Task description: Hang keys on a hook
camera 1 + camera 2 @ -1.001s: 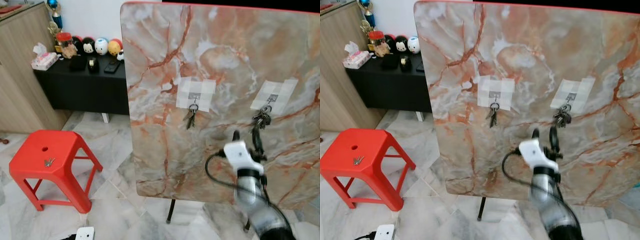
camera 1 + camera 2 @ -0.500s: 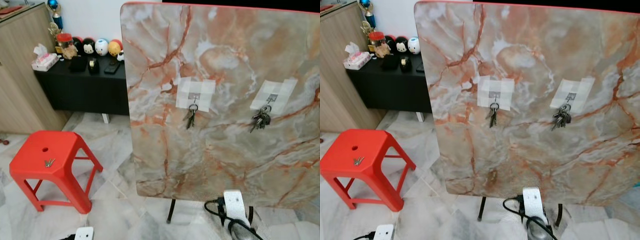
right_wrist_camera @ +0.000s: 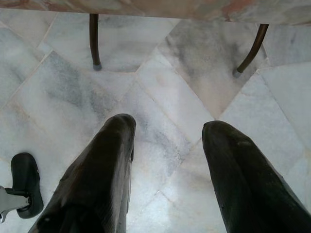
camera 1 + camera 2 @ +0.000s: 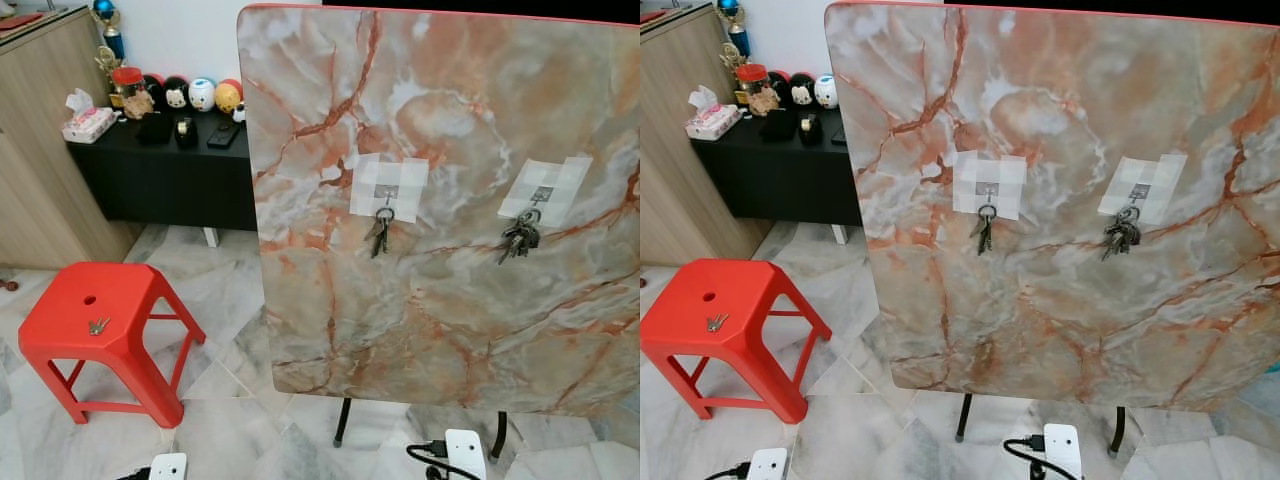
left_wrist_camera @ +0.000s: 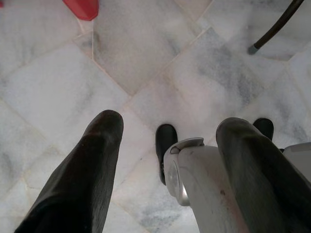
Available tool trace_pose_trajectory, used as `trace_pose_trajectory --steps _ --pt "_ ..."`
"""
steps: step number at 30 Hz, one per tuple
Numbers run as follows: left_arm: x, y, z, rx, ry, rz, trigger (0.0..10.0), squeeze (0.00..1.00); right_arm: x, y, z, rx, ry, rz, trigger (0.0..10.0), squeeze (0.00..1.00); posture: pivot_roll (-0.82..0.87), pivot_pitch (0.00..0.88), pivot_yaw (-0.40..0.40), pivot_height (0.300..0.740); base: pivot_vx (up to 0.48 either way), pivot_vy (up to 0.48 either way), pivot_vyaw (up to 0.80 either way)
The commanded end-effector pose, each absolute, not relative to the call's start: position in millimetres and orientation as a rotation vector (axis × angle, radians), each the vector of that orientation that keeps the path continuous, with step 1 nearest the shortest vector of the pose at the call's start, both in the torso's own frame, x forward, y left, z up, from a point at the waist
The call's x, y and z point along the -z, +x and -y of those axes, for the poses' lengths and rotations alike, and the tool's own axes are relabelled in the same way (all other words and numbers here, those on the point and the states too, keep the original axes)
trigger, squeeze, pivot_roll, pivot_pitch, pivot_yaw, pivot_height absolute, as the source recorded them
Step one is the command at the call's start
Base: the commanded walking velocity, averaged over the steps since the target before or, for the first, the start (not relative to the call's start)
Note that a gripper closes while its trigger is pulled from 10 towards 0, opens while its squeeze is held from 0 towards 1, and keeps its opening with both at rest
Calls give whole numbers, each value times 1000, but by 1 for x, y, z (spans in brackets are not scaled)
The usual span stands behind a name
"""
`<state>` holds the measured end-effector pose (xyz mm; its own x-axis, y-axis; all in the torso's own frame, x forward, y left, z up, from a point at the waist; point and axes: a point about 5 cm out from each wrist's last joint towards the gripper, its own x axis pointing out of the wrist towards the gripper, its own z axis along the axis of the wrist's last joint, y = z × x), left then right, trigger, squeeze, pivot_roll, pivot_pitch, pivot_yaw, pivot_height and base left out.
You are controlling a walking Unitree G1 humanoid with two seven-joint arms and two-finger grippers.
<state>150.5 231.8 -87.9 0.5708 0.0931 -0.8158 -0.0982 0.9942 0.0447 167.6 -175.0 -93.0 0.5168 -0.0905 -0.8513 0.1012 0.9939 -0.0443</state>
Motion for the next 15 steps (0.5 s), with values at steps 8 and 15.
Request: trace_pose_trajectory --steps 8,15 --pt "91 144 -230 -118 -16 -993 10000 0 94 164 181 105 0 -1031 10000 0 19 0 -48 740 0 174 0" --pt "91 143 -230 -117 -22 -993 10000 0 94 165 176 73 -5 -1030 10000 0 16 0 -44 740 0 281 0"
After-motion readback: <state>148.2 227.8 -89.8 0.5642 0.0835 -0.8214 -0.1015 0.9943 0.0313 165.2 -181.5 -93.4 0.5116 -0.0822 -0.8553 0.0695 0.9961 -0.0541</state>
